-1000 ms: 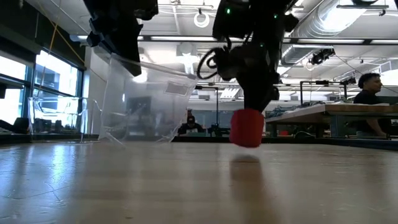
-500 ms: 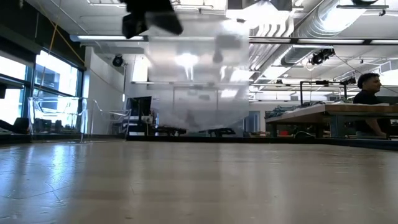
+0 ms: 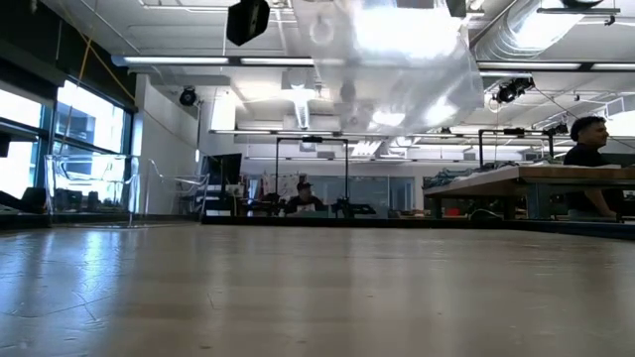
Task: Roll bandage
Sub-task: Put the red bandage into the transparent zip bag
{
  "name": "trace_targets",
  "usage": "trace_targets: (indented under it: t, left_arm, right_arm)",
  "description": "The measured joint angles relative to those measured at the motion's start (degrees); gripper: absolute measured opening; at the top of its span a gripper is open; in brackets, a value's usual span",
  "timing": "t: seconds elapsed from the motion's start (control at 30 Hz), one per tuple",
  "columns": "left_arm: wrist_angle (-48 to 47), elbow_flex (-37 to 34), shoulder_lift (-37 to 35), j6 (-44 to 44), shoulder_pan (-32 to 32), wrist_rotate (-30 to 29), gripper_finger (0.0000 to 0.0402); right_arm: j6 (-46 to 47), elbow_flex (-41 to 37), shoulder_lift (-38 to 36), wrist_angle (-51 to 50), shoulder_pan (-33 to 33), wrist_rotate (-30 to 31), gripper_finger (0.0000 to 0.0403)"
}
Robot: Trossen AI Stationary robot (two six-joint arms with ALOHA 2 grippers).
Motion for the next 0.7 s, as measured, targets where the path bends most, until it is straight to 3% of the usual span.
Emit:
trace_targets:
  t: [0.3,0.5,0.7]
  left_arm:
    - [-0.5,0.1,-0.7,-2.0,0.1,0.0,0.0]
    - [-0.3,0.2,-0.7,-2.1,0.1,-0.2,0.0]
    - [-0.9,0.2,-0.7,-1.8,0.1,-0.6,0.0]
  right_arm:
    - [1.4,0.7,-1.1,0.7,2.3,4.0,0.0]
    - [1.1,1.1,-1.2,1.2,3.1,0.6,0.0]
    - [3.5,1.1,-1.2,-3.2,4.0,5.1,0.0]
